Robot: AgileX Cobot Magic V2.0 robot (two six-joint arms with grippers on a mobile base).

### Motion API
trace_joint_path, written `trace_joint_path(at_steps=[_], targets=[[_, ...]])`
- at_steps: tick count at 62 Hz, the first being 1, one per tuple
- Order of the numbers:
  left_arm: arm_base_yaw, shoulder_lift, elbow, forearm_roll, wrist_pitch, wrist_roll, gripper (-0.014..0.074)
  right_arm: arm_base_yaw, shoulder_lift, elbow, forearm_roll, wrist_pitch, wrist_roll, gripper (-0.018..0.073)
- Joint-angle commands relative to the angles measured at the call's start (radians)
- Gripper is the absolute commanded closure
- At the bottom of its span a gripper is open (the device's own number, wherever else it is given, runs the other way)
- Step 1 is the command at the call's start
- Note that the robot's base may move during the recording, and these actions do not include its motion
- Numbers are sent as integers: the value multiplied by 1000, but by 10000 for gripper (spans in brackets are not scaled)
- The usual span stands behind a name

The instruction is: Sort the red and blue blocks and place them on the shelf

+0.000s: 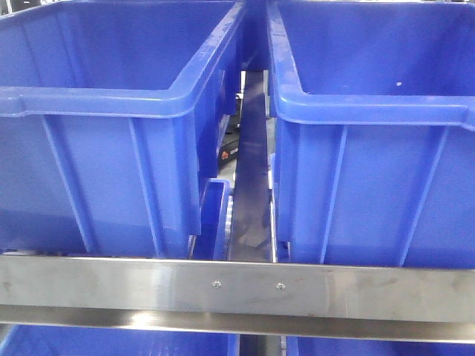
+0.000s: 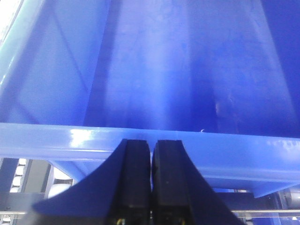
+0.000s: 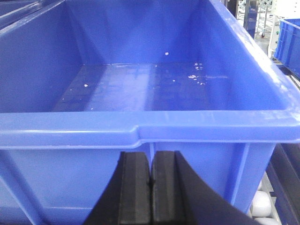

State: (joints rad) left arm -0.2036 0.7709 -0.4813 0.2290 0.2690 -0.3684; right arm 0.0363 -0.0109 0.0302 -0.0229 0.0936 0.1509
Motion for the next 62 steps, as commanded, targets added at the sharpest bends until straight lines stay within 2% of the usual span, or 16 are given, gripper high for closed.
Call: trace_joint_path(at_steps=[1,12,21,45,54,62], targets=[[-6,-48,-28,20,-69,-8,463,-5,-21,-19,1,-94,-8,501],[-6,-183,14,94,-71,-8,463,-5,-21,-19,1,-94,-8,501],[-4,-318,119,94,-78,-8,463,-5,-21,-19,1,-94,-8,501],[-4,-660,399,20,-100,-13,463,-5,-21,-19,1,-94,-8,501],[-2,-724,442,20,-128,-13,463,-5,-20,-19,0,-94,-8,501],[25,-747,459,13,-130,-14,463,-5,-20,-19,0,-94,-8,501]])
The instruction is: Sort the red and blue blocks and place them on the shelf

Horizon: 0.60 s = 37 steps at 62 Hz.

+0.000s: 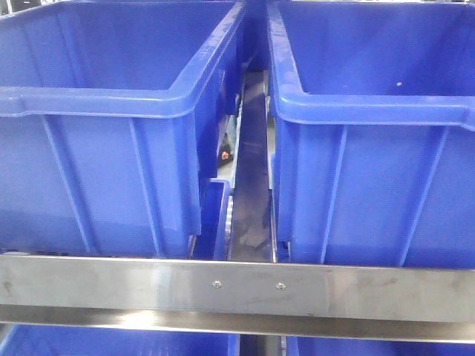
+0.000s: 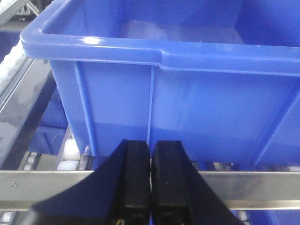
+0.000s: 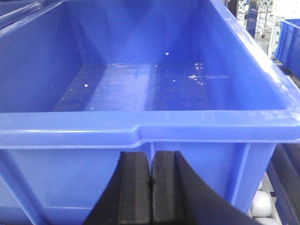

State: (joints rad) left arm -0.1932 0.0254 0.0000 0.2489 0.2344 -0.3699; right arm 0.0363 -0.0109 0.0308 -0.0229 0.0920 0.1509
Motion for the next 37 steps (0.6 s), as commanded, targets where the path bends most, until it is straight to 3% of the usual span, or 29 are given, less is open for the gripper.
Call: trace_joint_path(at_steps=[1,20,37], targets=[[18,-3,-20,-7,-97,-13,463,-5,-20,-20,0,-92,-8,501],[75,-53,6,-41,-98,-13,463,-5,-20,-20,0,-92,-8,501],[75,-53,6,-49,-98,-13,463,-5,-20,-20,0,-92,-8,501]])
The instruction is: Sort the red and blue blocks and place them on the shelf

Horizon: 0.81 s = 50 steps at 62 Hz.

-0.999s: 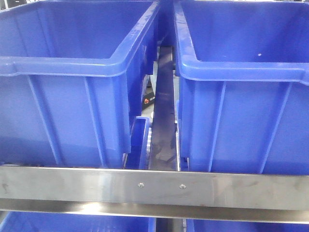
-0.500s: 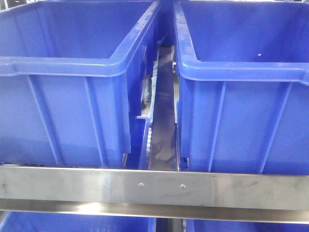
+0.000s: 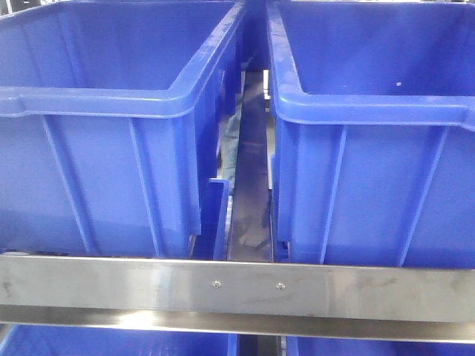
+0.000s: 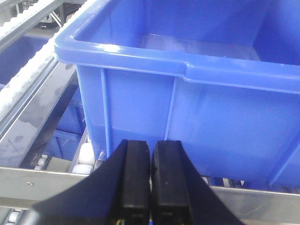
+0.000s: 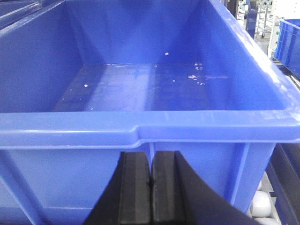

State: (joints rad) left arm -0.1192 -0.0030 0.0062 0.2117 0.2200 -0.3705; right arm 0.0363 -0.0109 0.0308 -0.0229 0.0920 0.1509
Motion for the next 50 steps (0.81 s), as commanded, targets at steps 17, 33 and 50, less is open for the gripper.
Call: trace_joint_path(at_steps=[17,33,50], targets=[[1,-24,0,-15,-83,-12,463,-5,-20,-20,0,-92,-8,501],[5,-24,28,-50,-158,48,463,-5,-20,-20,0,-92,-8,501],[11,-24,45,-110,-220,158,463,-5,-20,-20,0,-92,-8,501]])
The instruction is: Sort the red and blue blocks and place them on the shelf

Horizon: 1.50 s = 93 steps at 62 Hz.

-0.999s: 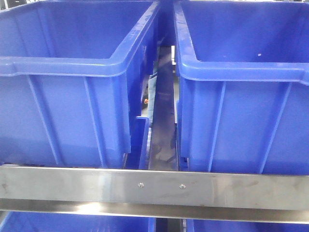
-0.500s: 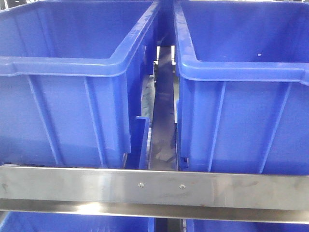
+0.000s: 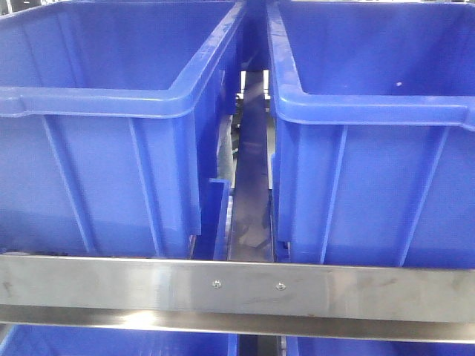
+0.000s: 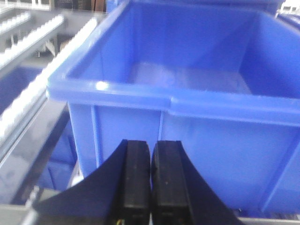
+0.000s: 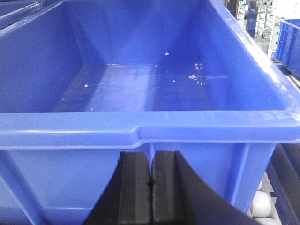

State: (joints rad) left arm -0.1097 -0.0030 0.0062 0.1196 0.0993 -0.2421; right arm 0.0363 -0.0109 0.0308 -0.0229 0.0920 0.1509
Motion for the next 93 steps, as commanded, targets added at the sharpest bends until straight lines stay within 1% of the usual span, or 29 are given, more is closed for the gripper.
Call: trace_joint_path(at_steps=[1,6,10,93], targets=[[1,-24,45,-18,-105,34,463,-5,-20,-20,0,-92,-8,501],[1,-24,45,-50,-116,82,463,-5,-20,-20,0,-92,-8,501],[1,-24,45,-65,-121,101,463,-5,-20,-20,0,-92,-8,501],[1,-24,45,-69,-128,101,463,-5,-20,-20,0,-92,-8,501]])
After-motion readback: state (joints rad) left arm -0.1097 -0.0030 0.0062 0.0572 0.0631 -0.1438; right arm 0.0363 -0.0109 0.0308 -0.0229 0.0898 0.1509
